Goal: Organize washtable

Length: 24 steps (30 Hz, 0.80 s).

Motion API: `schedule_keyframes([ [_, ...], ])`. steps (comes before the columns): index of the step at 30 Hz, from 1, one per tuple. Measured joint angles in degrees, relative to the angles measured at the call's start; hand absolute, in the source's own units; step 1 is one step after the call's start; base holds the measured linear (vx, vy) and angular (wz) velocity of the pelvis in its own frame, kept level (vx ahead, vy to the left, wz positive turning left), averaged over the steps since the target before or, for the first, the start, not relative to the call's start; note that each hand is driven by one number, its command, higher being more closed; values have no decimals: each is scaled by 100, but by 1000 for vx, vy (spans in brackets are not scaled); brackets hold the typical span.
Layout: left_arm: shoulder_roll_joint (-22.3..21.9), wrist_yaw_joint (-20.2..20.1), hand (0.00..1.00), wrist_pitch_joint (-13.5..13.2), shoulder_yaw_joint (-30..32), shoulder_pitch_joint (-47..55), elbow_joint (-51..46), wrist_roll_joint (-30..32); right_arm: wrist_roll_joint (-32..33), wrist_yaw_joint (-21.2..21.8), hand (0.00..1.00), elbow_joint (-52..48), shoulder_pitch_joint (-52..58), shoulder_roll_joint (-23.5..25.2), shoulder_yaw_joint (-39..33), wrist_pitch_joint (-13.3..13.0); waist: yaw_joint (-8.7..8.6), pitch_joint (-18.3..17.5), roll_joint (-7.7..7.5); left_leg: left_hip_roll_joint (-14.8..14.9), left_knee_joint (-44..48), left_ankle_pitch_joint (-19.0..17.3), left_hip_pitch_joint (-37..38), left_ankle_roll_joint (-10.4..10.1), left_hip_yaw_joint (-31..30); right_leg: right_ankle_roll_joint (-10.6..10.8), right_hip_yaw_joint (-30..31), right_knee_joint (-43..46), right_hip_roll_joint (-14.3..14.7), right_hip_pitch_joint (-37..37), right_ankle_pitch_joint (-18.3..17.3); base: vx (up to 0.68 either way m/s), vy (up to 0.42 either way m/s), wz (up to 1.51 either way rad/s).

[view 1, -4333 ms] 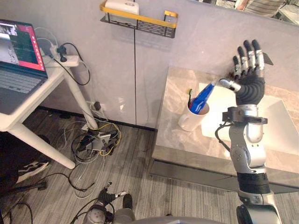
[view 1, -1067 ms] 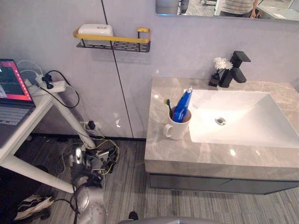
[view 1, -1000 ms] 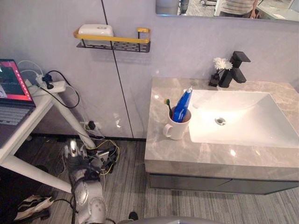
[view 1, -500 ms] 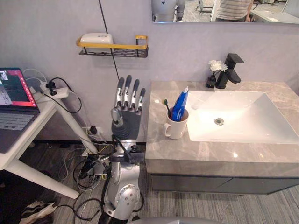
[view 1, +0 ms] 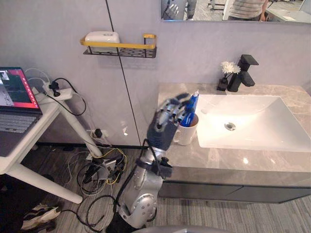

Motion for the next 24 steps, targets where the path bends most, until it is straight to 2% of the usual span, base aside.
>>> schedule_keyframes([
  [6,228,-18,100,132,-173,2,653,327,0,-50,0,-9,-15,-15,70,0,-10,20,-30,0,-2,0,15,0,-12,2,-36,-29,-1,19,-2,0,0,0],
  [9,343,-19,100,183,-186,2,886,557,1,-76,0,-10,-47,-32,169,0,-89,32,-53,-9,-2,0,15,0,-37,5,-85,-87,-1,52,-1,10,-7,5],
  [17,368,-11,100,240,-393,2,1554,1307,0,-74,0,-8,-129,6,199,0,-150,74,-126,-23,-2,-2,-20,-2,-66,9,-138,-140,4,73,4,6,-4,2],
  [24,413,57,100,295,-382,1,1761,1456,0,-73,0,-8,-145,27,200,0,-192,83,-140,-33,-2,-4,-20,-3,-55,25,-157,-213,8,117,25,1,0,0],
])
